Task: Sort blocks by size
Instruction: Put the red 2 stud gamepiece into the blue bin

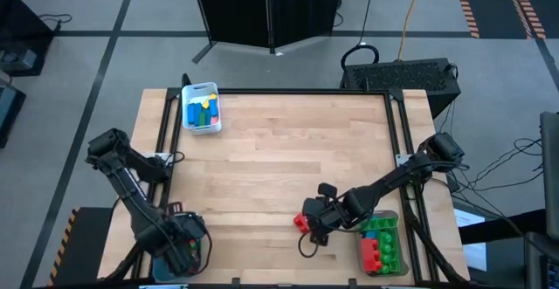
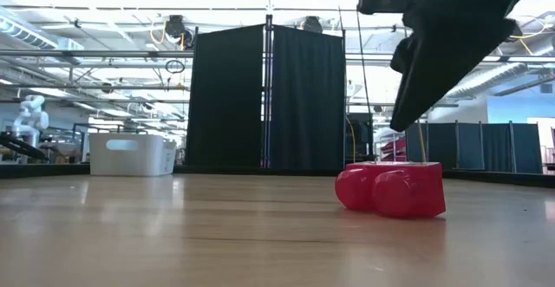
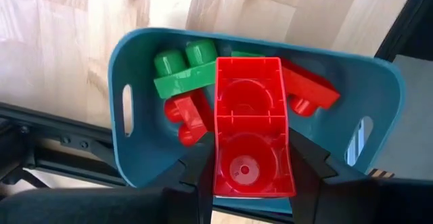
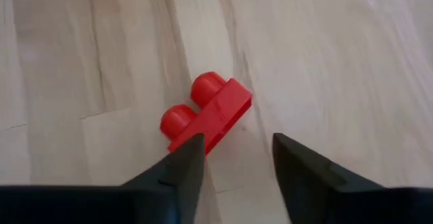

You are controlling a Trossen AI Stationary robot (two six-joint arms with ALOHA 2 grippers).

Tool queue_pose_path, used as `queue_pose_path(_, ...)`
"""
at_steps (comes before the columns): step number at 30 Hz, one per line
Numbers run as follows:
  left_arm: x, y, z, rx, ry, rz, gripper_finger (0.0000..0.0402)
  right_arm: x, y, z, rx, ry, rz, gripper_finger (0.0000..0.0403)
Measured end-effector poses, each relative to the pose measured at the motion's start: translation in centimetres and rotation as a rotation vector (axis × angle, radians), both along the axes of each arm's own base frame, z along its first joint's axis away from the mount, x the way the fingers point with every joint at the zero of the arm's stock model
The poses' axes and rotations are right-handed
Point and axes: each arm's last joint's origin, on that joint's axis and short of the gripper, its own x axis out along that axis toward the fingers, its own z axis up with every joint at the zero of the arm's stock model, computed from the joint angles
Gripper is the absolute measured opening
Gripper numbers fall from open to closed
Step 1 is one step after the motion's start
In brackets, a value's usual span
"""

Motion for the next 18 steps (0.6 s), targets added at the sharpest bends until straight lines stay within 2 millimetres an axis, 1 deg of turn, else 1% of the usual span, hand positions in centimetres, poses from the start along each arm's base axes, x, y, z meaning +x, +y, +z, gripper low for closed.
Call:
queue_pose_path(4, -0.4, -0.3, 0.0, 0.007, -0.007, -0.006, 0.0118, 0.0, 0.0, 0.0, 0.026, 0.003, -0.052, 0.0211)
queue_pose_path(8, -0.7, -0.6, 0.0, 0.055, -0.087, -0.026, 0.0123, 0.2, 0.1, -0.3, 0.046, -0.002, -0.084, 0.0265)
queue_pose_path(10, -1.0, -0.9, 0.0, 0.075, -0.119, -0.048, 0.0137, 0.5, 0.3, -1.1, 0.049, 0.004, -0.093, 0.0286)
queue_pose_path(14, -1.8, -1.3, 0.0, 0.089, -0.129, -0.076, 0.0185, 1.2, 0.8, -3.2, 0.064, 0.036, -0.092, 0.0313)
queue_pose_path(18, -2.3, -1.4, 0.0, 0.1, -0.114, -0.066, 0.0227, 1.4, 0.8, -3.7, 0.069, 0.039, -0.105, 0.0319)
